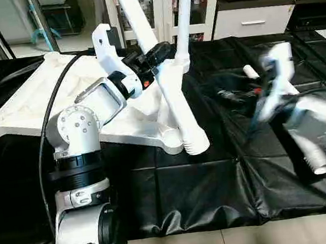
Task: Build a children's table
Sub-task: Pick table leg
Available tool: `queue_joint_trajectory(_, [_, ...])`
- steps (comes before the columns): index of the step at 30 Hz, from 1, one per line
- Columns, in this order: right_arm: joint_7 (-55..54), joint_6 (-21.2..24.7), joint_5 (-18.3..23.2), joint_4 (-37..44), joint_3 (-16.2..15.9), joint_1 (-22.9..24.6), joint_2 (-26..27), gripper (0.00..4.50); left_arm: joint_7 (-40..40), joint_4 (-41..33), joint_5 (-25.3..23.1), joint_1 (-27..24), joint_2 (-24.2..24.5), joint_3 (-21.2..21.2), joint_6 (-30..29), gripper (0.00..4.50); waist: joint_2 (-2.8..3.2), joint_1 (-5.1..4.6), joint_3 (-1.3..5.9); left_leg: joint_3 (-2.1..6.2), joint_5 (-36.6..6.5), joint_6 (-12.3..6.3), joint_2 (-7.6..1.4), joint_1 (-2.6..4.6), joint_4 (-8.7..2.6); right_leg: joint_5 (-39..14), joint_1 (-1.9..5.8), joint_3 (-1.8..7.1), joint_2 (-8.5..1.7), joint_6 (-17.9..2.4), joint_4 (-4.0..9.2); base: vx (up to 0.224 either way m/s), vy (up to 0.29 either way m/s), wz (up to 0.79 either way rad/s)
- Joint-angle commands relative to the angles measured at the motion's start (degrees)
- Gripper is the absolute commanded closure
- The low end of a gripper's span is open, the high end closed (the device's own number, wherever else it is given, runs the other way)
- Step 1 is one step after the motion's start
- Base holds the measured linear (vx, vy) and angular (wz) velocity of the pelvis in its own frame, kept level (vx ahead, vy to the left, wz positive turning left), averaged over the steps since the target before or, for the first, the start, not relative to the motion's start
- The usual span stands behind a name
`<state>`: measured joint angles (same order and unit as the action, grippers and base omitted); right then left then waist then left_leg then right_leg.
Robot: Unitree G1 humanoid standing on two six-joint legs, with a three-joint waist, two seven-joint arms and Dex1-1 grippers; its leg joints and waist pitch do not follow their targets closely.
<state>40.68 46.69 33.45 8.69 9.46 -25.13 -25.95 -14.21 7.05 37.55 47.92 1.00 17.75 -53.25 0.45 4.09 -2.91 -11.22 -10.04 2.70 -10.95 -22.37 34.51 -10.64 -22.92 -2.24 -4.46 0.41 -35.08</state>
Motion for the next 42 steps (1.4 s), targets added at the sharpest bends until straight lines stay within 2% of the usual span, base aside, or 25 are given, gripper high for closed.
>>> queue_joint_trajectory(1, [3.3,4.8,3.0,0.7,-0.1,0.4,-1.9,0.86,-0.9,-1.0,1.0,1.6,0.0,-1.5,-0.3,2.76,-0.71,0.2,4.09,0.79,-5.9,-2.58,-1.37,1.31,-3.16,-6.1,3.17,1.7,-2.64,-12.3,3.91,0.0,0.0,0.0])
queue_joint_trajectory(4, [5.2,8.0,5.4,1.2,-1.2,1.3,-2.9,0.86,-1.6,-1.0,1.3,1.7,0.0,-2.2,-0.2,2.76,-0.8,0.34,4.16,0.88,-5.2,-2.97,-1.54,1.21,-3.14,-6.0,3.04,1.64,-2.82,-12.4,3.85,0.0,0.0,0.0])
queue_joint_trajectory(8, [5.8,7.2,4.0,0.7,-4.1,1.3,-3.5,0.86,-3.4,-1.8,1.4,1.4,0.6,-3.6,-0.2,2.76,-0.83,0.39,4.14,0.85,-5.2,-2.72,-1.6,1.32,-3.11,-6.7,2.89,1.62,-2.83,-12.7,3.88,0.0,0.0,0.0])
queue_joint_trajectory(13, [6.0,8.1,3.6,0.0,-6.6,-0.5,-2.8,0.86,-11.2,-5.8,1.1,-0.6,2.9,-9.5,0.7,2.76,-0.69,0.79,4.15,0.87,-4.8,-1.99,-1.82,1.46,-3.23,-6.6,2.67,1.69,-2.88,-12.6,3.65,0.0,0.0,0.0])
queue_joint_trajectory(15, [6.8,7.8,2.1,-0.8,-9.0,-0.9,-3.4,0.86,-14.5,-7.6,1.5,-1.3,3.8,-12.5,0.8,2.76,-0.71,1.0,4.05,0.76,-5.2,-1.57,-1.83,1.53,-3.25,-7.0,2.57,1.75,-2.9,-12.6,3.69,0.0,0.0,0.0])
queue_joint_trajectory(16, [6.8,7.8,2.1,-0.8,-9.0,-0.9,-3.4,0.86,-14.5,-7.6,1.5,-1.3,3.8,-12.5,0.8,2.76,-0.71,1.0,4.05,0.76,-5.2,-1.57,-1.83,1.53,-3.25,-7.0,2.57,1.75,-2.9,-12.6,3.69,0.0,0.0,0.0])
queue_joint_trajectory(17, [7.1,7.6,1.8,-1.1,-9.8,-1.1,-3.6,0.86,-15.9,-8.2,1.5,-1.5,4.3,-13.8,1.1,2.76,-0.9,1.1,3.99,0.77,-5.8,-1.15,-1.79,1.45,-3.36,-7.9,2.72,1.78,-2.95,-12.2,3.73,0.0,0.0,0.0])
queue_joint_trajectory(18, [7.6,7.5,1.6,-1.4,-10.7,-1.3,-3.8,0.86,-17.4,-8.9,1.5,-1.7,4.8,-15.2,1.1,2.76,-0.84,1.06,4.01,0.77,-5.9,-1.03,-1.78,1.4,-3.38,-7.9,2.74,1.78,-2.91,-12.1,3.7,0.0,0.0,0.0])
queue_joint_trajectory(22, [8.6,7.5,1.8,-1.8,-12.2,-1.9,-4.2,0.86,-19.6,-9.4,1.2,-1.8,5.5,-17.4,1.3,2.76,-1.05,0.96,4.0,0.79,-6.3,-0.73,-1.74,1.42,-3.38,-8.6,2.77,1.82,-2.95,-11.4,3.79,0.0,0.0,0.0])
queue_joint_trajectory(29, [11.2,7.7,1.7,-1.8,-14.1,-2.5,-5.2,0.86,-22.4,-8.6,-0.4,-1.5,6.8,-20.0,2.8,2.76,-1.13,0.94,4.06,0.73,-5.1,-1.18,-1.76,1.33,-3.28,-7.1,2.81,1.87,-2.93,-11.6,3.55,0.0,0.0,0.0])
queue_joint_trajectory(31, [11.8,7.7,1.8,-1.7,-14.5,-2.5,-5.5,1.21,-22.8,-8.5,-0.4,-1.5,7.0,-20.4,3.1,2.76,-1.17,0.97,4.1,0.73,-5.0,-1.27,-1.78,1.38,-3.25,-6.6,2.82,1.88,-2.95,-11.9,3.44,0.0,0.0,0.0])
queue_joint_trajectory(34, [12.4,7.8,1.9,-1.4,-15.4,-2.4,-6.0,1.33,-23.6,-8.6,-0.6,-1.5,7.5,-21.0,3.3,2.76,-1.12,1.02,4.07,0.71,-5.0,-1.44,-1.77,1.39,-3.22,-6.7,2.8,1.87,-2.97,-12.2,3.46,0.0,0.0,0.0])
queue_joint_trajectory(35, [12.7,7.8,1.8,-1.2,-15.7,-2.2,-6.2,1.58,-23.8,-8.7,-0.6,-1.6,7.6,-21.1,3.4,2.76,-1.18,1.01,4.07,0.69,-5.1,-1.37,-1.77,1.42,-3.21,-6.9,2.81,1.88,-2.93,-12.2,3.47,0.0,0.0,0.0])
queue_joint_trajectory(37, [12.8,7.8,1.7,-1.0,-16.0,-2.1,-6.3,1.58,-23.9,-8.7,-0.7,-1.6,7.6,-21.2,3.5,2.76,-1.14,1.0,4.09,0.72,-5.1,-1.29,-1.79,1.4,-3.2,-6.8,2.83,1.88,-2.95,-12.2,3.42,0.0,0.0,0.0])
queue_joint_trajectory(39, [12.9,7.8,1.6,-0.9,-16.1,-2.0,-6.4,1.88,-24.0,-8.7,-0.7,-1.6,7.7,-21.2,3.5,2.76,-1.22,0.99,4.06,0.68,-5.3,-1.3,-1.74,1.37,-3.17,-7.1,2.82,1.89,-2.95,-12.3,3.46,0.0,0.0,0.0])
queue_joint_trajectory(42, [13.2,7.8,1.5,-0.9,-16.4,-1.7,-6.5,2.09,-24.2,-8.6,-0.6,-1.5,7.6,-21.2,3.8,2.76,-1.21,1.01,4.07,0.71,-5.7,-1.17,-1.79,1.41,-3.18,-7.9,2.79,1.89,-2.97,-12.1,3.51,0.0,0.0,0.0])
